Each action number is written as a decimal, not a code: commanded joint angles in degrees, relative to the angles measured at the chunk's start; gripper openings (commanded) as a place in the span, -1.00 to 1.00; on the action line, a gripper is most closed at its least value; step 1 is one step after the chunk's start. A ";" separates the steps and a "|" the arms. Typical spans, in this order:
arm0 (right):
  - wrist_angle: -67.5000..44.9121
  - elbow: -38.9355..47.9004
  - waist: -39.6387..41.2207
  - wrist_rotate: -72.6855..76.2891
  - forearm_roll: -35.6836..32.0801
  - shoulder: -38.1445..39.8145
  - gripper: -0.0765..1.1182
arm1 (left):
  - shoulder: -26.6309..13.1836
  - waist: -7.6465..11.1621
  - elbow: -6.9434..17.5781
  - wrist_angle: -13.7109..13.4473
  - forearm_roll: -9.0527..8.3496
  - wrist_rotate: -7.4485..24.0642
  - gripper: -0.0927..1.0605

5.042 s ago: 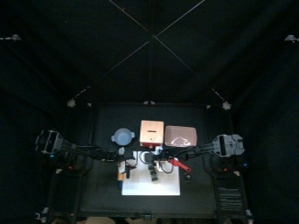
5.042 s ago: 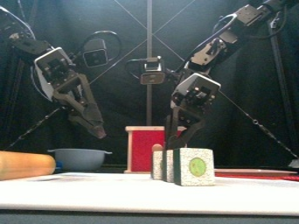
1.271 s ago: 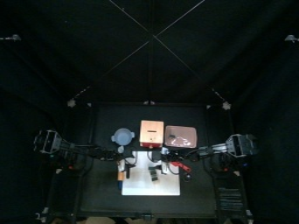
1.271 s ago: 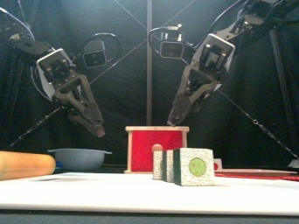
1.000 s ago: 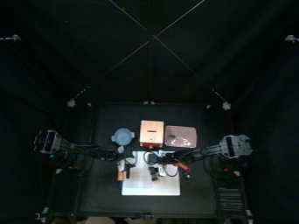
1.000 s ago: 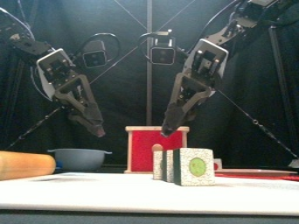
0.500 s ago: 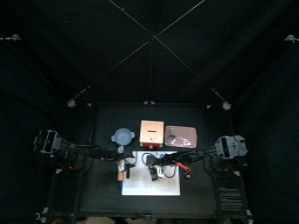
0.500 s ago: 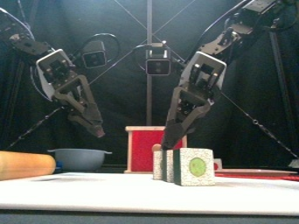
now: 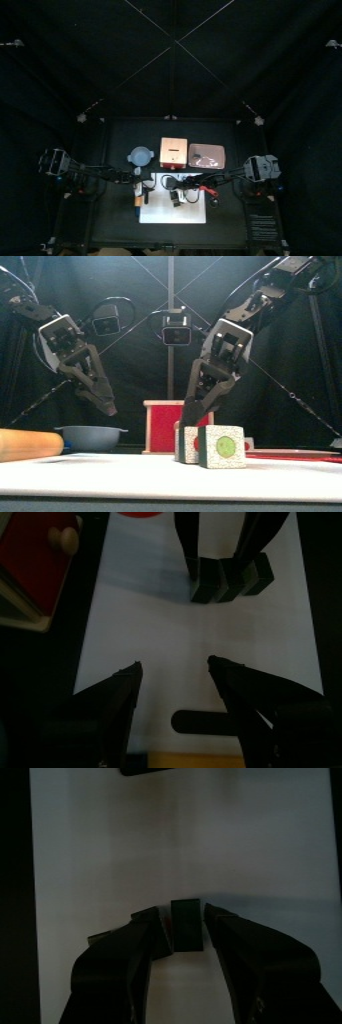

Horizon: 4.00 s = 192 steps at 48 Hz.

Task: Place sushi on board then cut the sushi with the knife then place the pieces on the plate
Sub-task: Place the 4 sushi pieces on the plate

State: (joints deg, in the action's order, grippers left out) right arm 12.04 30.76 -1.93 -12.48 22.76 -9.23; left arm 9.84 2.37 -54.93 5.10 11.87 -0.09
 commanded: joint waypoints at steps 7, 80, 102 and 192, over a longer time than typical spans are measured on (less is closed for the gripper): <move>1.23 -1.05 1.05 -0.09 0.09 3.34 0.44 | 0.79 -0.18 0.44 0.26 0.00 0.00 0.73; 4.39 -3.52 1.05 -0.09 0.26 -0.09 0.44 | 0.79 -0.18 -0.09 0.18 0.00 -0.18 0.73; 4.83 -3.78 1.05 -0.18 -0.44 -1.32 0.28 | 0.79 -0.18 -0.35 0.18 0.00 -0.18 0.73; 9.84 20.57 38.06 0.00 -12.22 19.95 0.31 | 0.88 -1.58 0.09 0.44 -0.09 0.09 0.73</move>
State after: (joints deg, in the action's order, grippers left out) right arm 22.94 52.29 36.04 -12.48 10.63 10.11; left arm 9.84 0.97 -55.81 5.10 11.87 0.00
